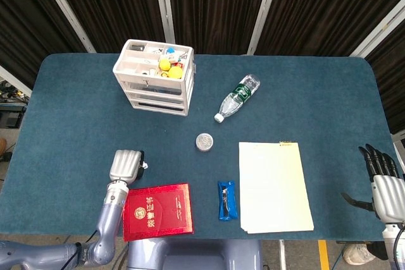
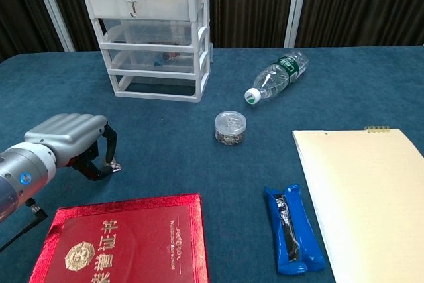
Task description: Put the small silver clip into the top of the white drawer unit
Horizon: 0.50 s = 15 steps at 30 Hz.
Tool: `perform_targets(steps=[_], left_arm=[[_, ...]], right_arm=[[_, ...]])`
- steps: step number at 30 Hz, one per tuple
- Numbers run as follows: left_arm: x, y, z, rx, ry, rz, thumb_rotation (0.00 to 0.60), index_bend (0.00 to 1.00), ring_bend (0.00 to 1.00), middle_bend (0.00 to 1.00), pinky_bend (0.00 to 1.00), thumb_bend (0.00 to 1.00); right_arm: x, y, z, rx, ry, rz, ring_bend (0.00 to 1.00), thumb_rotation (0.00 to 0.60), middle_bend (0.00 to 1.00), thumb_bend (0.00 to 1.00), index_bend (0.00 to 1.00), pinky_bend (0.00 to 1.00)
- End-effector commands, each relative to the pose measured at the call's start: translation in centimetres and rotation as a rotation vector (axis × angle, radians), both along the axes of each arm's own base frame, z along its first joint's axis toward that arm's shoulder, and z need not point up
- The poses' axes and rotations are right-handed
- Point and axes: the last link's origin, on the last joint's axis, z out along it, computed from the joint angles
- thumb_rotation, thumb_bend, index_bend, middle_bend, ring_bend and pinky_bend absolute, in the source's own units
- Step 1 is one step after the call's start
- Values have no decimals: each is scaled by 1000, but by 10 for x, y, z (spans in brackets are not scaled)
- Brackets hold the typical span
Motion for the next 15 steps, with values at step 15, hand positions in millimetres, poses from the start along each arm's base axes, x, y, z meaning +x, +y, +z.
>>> perform_targets(steps=[15], left_arm=[[3,-1,1,0,-17,-19,600,566,901,1000,780,449]], right_arm=[[0,0,0,-2,-4,0,0,600,0,28,24,0]])
